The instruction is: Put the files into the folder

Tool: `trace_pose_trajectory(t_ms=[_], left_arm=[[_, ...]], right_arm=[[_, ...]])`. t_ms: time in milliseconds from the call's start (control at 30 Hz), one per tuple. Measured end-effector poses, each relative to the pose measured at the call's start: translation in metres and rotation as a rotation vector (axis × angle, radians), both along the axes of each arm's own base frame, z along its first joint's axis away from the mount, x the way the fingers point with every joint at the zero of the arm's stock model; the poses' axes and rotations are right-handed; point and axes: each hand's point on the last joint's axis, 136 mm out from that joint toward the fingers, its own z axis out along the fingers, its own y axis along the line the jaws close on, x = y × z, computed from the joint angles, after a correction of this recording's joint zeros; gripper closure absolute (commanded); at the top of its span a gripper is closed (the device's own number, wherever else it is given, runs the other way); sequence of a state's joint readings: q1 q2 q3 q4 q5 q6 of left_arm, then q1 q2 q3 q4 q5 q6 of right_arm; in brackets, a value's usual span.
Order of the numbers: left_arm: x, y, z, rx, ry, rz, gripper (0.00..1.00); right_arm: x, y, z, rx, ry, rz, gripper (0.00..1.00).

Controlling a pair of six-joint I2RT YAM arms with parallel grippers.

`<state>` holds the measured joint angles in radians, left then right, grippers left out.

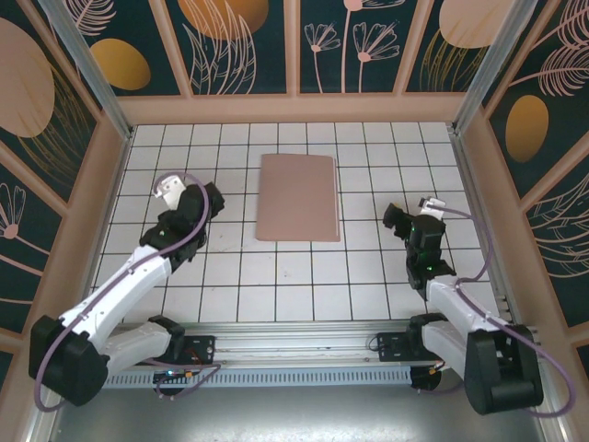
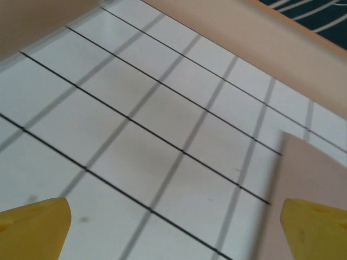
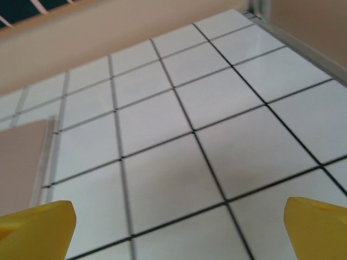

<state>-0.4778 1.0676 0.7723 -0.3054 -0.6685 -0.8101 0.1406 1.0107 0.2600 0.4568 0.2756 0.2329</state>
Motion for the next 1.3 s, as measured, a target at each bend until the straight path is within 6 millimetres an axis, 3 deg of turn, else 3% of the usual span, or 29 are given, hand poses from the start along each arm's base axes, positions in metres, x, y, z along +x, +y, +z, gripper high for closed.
trace_pose_trajectory(t_ms=[100,367,533,667,900,1133,1300], left_arm=[[-0.003,0.012,-0.003,0.097,-0.001,0.020,0.01],[0.006,0.014,-0.005,0.238,-0.008,-0.020,0.01],[0.004,0.016,-0.018,0.283,-0.006,-0.036,0.01],[0.003,0.017,-0.022,0.307,-0.022,-0.049,0.01],[0.003,0.023,-0.028,0.372,-0.048,-0.056,0.01],[0.008,0.059,-0.050,0.425,-0.039,0.012,0.01],[0.027,0.080,-0.061,0.435,-0.054,0.033,0.01]], right_arm=[[0.008,-0.012,-0.016,-0.057,0.017,-0.028,0.01],[0.038,-0.021,-0.030,-0.130,-0.036,0.005,0.01],[0.039,-0.034,-0.024,-0.111,-0.133,0.006,0.01],[0.029,-0.029,-0.025,-0.101,-0.168,0.038,0.01],[0.040,-0.024,-0.010,-0.105,-0.214,0.058,0.01],[0.040,-0.023,-0.010,-0.107,-0.214,0.062,0.01],[0.040,-0.023,-0.010,-0.107,-0.214,0.062,0.01]])
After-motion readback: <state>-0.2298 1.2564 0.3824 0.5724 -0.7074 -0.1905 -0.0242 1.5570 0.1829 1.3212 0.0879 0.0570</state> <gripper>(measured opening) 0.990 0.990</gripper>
